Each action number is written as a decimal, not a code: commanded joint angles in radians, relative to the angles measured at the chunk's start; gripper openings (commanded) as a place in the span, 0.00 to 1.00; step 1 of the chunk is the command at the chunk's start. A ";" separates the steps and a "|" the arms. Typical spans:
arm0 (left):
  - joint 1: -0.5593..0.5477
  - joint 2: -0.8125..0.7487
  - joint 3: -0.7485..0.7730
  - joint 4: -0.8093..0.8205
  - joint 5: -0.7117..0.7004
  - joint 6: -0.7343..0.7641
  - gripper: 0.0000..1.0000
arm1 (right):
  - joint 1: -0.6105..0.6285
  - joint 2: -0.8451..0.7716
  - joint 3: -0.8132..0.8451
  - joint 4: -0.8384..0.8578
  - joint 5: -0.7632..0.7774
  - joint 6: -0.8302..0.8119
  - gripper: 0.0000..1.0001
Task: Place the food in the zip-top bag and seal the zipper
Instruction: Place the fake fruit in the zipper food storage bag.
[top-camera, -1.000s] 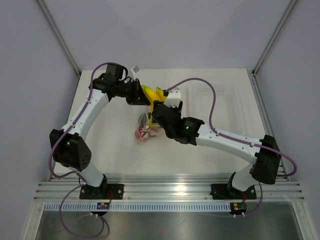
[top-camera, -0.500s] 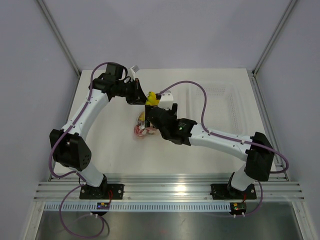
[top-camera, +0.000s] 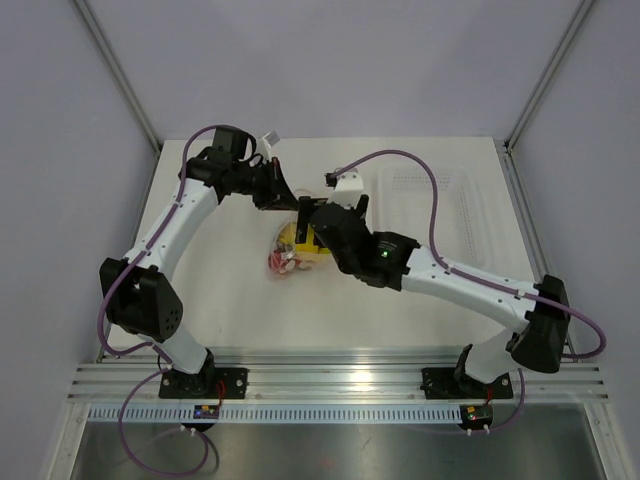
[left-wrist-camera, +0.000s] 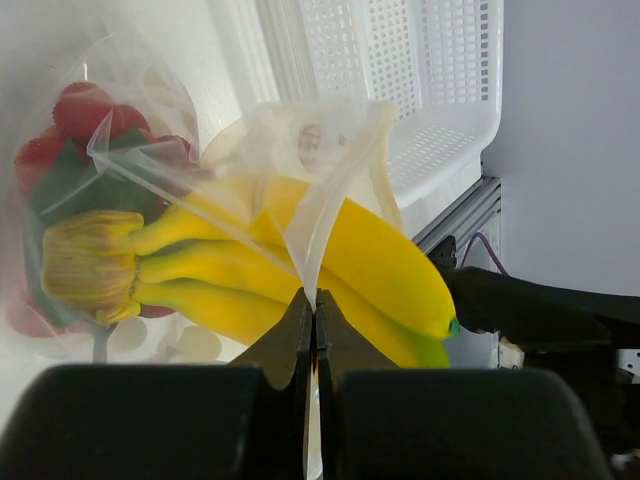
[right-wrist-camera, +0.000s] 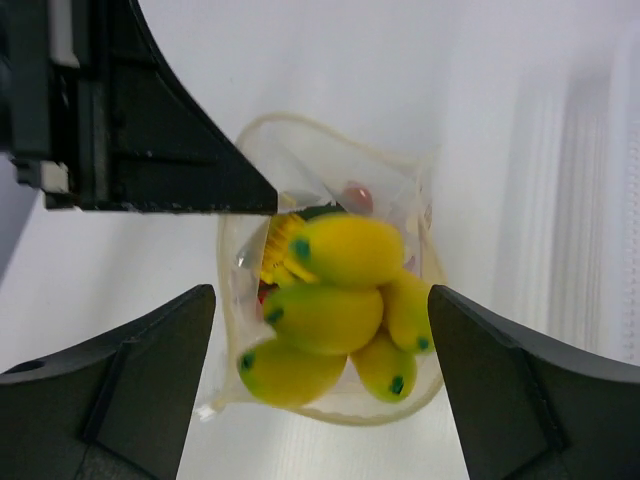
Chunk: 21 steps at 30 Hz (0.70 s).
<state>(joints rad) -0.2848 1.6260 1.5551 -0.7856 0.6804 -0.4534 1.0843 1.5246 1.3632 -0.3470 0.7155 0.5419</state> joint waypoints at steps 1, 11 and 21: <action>-0.001 -0.029 0.000 0.045 0.031 0.002 0.00 | -0.038 -0.125 0.019 -0.022 0.009 0.004 0.94; -0.001 -0.026 -0.001 0.049 0.031 -0.002 0.00 | -0.244 -0.159 -0.098 -0.107 -0.301 0.217 0.62; -0.001 -0.029 0.000 0.043 0.030 -0.002 0.00 | -0.248 -0.054 -0.059 -0.127 -0.395 0.204 0.51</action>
<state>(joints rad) -0.2859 1.6260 1.5532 -0.7815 0.6819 -0.4534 0.8368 1.4525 1.2644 -0.4629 0.3573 0.7300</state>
